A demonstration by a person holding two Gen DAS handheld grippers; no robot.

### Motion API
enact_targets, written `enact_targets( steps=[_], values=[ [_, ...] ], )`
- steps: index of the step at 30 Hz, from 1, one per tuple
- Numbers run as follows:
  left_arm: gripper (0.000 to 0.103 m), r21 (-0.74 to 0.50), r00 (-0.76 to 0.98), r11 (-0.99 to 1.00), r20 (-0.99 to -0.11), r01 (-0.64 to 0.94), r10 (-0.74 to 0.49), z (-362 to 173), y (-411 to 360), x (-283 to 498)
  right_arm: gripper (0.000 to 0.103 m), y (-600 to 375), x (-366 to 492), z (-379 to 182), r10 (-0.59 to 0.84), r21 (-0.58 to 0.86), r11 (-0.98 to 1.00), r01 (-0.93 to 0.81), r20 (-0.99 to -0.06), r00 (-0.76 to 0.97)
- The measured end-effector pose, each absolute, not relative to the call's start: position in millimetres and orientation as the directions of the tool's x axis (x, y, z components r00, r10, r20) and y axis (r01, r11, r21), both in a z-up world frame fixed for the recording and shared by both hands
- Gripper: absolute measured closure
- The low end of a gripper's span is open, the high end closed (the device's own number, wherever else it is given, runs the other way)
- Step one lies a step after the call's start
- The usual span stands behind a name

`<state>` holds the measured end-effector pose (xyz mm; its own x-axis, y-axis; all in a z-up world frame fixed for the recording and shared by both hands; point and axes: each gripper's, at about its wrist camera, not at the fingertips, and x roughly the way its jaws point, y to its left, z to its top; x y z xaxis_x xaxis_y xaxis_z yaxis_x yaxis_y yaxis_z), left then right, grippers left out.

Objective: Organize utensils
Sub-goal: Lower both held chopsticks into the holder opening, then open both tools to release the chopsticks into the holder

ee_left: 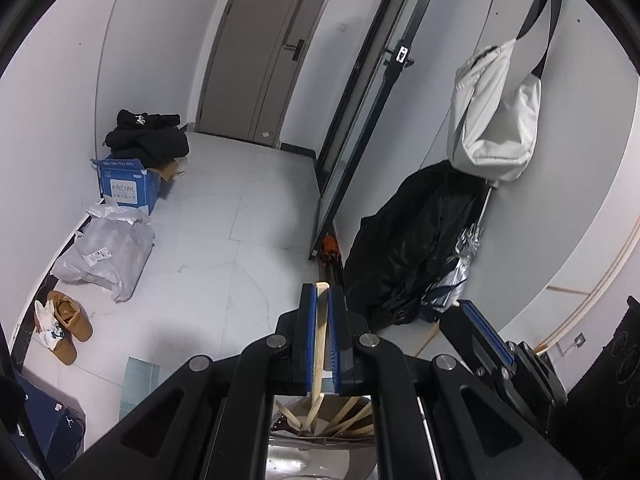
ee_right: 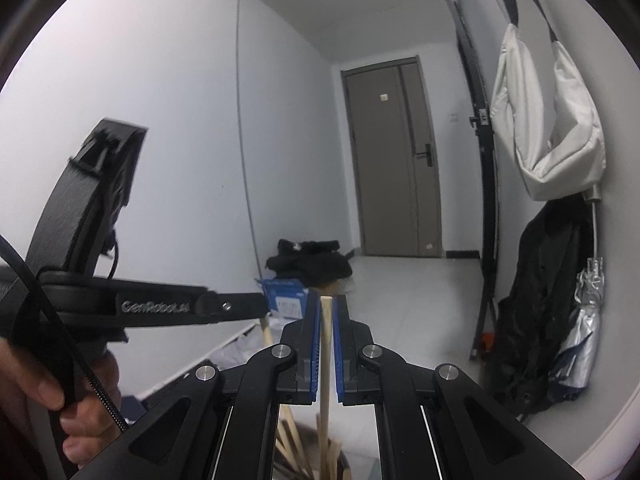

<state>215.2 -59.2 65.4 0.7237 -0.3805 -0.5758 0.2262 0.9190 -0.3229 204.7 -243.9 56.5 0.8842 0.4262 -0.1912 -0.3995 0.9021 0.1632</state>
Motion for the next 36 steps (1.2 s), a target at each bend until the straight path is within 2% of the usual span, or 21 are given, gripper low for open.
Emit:
enact_targets(
  steps=[17, 21, 26, 27, 28, 31, 33, 35, 36],
  values=[
    [0.100, -0.335, 0.628, 0.875, -0.610, 0.349, -0.484, 37.3, -68.0, 214.3, 0.098, -242.4, 193.7, 16.2, 0.483, 0.181, 0.876, -0.448, -0.317, 0.816],
    [0.098, -0.376, 0.603, 0.858, -0.609, 0.351, -0.514, 28.5, -62.4, 217.4, 0.097, -237.3, 189.7, 8.0, 0.489, 0.169, 0.872, -0.459, -0.357, 0.796],
    [0.072, -0.408, 0.612, 0.855, -0.599, 0.321, -0.516, 35.3, -56.4, 216.0, 0.093, -233.2, 180.0, 1.7, 0.500, 0.152, 0.863, -0.481, -0.389, 0.774],
    [0.059, -0.406, 0.623, 0.858, -0.594, 0.315, -0.510, 38.9, -56.1, 214.0, 0.092, -232.5, 177.0, 1.8, 0.499, 0.147, 0.863, -0.483, -0.392, 0.773],
    [0.048, -0.408, 0.633, 0.858, -0.584, 0.312, -0.508, 42.6, -54.6, 211.7, 0.088, -232.2, 174.2, 2.1, 0.501, 0.146, 0.862, -0.485, -0.392, 0.772],
    [0.035, -0.401, 0.666, 0.870, -0.569, 0.288, -0.483, 51.6, -52.2, 205.3, 0.073, -234.6, 163.2, 6.4, 0.495, 0.149, 0.866, -0.477, -0.378, 0.782],
    [0.031, -0.387, 0.681, 0.882, -0.572, 0.267, -0.457, 56.9, -50.9, 200.1, 0.065, -239.5, 156.7, 9.1, 0.490, 0.155, 0.870, -0.467, -0.370, 0.790],
    [0.021, -0.350, 0.710, 0.908, -0.579, 0.229, -0.402, 63.8, -50.3, 192.3, 0.054, -245.5, 149.7, 13.0, 0.480, 0.161, 0.876, -0.454, -0.360, 0.800],
    [0.016, -0.327, 0.718, 0.920, -0.585, 0.216, -0.377, 67.0, -51.1, 188.8, 0.053, -248.3, 146.4, 14.3, 0.475, 0.163, 0.880, -0.447, -0.355, 0.805]
  ],
)
